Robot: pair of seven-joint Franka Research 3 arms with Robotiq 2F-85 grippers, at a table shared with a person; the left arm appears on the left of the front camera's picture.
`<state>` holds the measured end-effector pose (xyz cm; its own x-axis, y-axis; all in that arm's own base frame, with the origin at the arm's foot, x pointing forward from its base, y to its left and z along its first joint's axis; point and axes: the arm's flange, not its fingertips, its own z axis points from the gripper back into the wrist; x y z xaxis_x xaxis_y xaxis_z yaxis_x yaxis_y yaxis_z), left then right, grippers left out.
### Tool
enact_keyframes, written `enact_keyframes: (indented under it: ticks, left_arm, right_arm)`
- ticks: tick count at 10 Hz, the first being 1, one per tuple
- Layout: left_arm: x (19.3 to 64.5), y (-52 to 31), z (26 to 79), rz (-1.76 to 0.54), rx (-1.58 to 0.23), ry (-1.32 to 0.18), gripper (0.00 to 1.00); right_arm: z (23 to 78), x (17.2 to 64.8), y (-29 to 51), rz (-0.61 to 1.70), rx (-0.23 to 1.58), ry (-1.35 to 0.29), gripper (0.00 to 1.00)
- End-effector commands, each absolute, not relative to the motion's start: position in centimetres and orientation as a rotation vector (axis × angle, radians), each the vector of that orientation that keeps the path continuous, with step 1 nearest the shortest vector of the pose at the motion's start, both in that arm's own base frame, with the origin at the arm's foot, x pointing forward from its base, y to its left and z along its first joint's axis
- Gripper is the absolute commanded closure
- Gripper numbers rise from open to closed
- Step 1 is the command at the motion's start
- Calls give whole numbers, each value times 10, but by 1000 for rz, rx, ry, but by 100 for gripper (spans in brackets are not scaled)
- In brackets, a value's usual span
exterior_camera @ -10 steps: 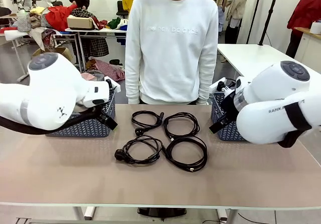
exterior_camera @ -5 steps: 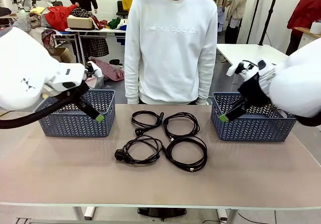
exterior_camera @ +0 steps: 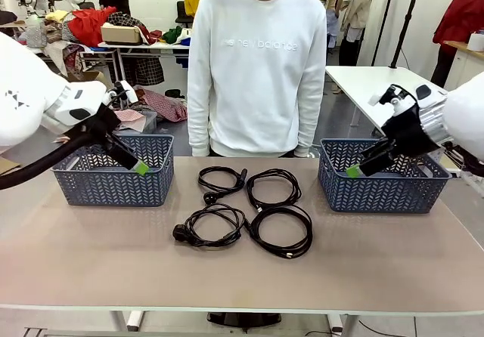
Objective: Organize the cables according to human instructions.
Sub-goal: Pick up a bundle of cables and place it in the basket indicated by the human.
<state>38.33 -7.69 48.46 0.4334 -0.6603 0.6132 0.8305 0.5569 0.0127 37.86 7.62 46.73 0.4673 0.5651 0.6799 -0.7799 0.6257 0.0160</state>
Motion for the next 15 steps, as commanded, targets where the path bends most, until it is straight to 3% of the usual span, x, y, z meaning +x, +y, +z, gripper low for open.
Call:
enact_keyframes:
  ticks: [1, 3, 4, 15]
  left_arm:
    - [388, -70, 484, -1002, -363, -600, 0]
    - [393, -67, 486, -994, -365, -591, 0]
    - [384, -74, 485, -980, -341, -598, 0]
    - [384, -74, 485, -980, -341, -598, 0]
  right_arm:
    - [443, 359, 63, 875, 419, -718, 0]
    - [443, 357, 62, 892, 420, -704, 0]
    - [464, 379, 66, 851, 386, -691, 0]
    - [464, 379, 66, 851, 386, -691, 0]
